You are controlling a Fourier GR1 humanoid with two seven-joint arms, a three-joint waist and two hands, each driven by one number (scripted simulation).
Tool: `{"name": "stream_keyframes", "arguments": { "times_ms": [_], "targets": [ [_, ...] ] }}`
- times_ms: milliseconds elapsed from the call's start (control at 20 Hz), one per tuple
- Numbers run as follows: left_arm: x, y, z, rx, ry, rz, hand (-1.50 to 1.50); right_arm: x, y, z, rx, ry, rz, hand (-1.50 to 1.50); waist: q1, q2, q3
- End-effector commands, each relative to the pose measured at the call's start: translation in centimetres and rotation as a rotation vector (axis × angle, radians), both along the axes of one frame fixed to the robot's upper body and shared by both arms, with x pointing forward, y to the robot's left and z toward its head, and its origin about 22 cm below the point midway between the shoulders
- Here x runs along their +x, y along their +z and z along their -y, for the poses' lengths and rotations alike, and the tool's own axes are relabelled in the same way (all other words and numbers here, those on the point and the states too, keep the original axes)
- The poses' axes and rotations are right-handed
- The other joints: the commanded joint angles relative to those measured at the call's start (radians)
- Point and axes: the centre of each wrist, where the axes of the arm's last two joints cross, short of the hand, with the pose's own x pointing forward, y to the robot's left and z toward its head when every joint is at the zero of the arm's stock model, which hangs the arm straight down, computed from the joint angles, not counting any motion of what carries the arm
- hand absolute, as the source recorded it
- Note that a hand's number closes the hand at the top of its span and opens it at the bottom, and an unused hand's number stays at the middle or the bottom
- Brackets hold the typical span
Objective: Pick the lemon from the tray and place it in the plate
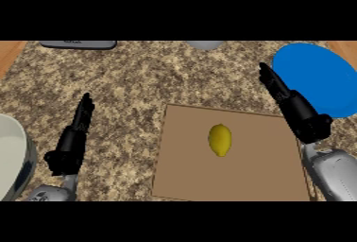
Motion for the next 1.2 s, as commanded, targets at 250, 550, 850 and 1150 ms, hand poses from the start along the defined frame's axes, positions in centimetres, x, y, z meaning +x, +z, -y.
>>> {"name": "stream_keyframes", "arguments": {
  "times_ms": [250,550,850,1150],
  "targets": [
    [0.2,-0.3,-2.8,0.021,-0.039,-0.084,0.0,2.1,-0.7,-9.8,0.362,-0.506,-0.187,1.5,-0.002,0.004,0.021],
    [-1.3,-1.6,-3.7,-0.027,-0.079,-0.174,0.0,0.8,-4.4,-11.1,0.091,-0.864,0.151,-1.5,-0.008,-0.006,0.02],
    [-0.6,-1.8,-4.2,-0.05,-0.084,-0.168,0.0,-1.9,-8.9,-16.0,-0.019,-0.946,0.229,-1.5,-0.014,-0.009,0.02],
    [-0.5,-1.4,-4.9,-0.031,-0.04,-0.18,0.0,-3.3,-11.0,-15.2,-0.145,-0.986,0.137,-1.5,-0.053,-0.022,0.018]
  ]
}}
